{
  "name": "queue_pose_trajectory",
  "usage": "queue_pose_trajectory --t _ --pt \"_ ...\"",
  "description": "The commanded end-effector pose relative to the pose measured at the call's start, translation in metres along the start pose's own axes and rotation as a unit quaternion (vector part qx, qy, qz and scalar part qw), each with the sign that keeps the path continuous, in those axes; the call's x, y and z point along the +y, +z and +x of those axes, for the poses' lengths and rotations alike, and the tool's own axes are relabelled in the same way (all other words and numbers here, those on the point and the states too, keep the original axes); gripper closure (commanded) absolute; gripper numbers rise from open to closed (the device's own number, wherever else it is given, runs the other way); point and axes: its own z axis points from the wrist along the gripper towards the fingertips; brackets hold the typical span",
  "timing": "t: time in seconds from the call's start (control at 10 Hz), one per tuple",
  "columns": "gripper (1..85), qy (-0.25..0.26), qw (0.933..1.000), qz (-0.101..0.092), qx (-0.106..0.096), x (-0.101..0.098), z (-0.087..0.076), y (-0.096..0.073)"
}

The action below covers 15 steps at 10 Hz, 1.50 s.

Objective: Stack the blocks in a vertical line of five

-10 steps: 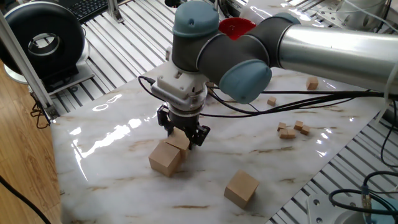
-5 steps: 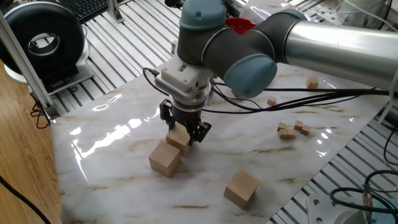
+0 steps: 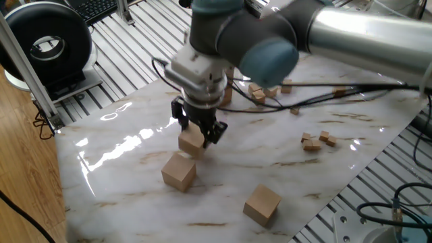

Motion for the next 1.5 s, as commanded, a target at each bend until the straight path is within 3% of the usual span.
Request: queue_pose_trajectory --t 0.0,0.6,0.7,1.0,1.2,1.3,1.4 --pt "34.0 0.021 0.9997 -0.008 0.002 -0.01 0.004 -0.021" --pt "34.0 0.08 0.995 0.043 0.041 -0.035 0.026 -0.023" --pt "34.7 0.093 0.9931 0.057 0.042 -0.042 0.027 -0.024" --pt "34.7 0.122 0.9884 0.088 0.016 -0.059 0.017 -0.026" --pt "35.3 0.125 0.9866 0.1 0.031 -0.064 0.025 -0.027" --pt "34.7 0.142 0.9837 0.107 0.023 -0.068 0.022 -0.028" --pt "34.7 0.147 0.9814 0.119 0.029 -0.073 0.027 -0.029"
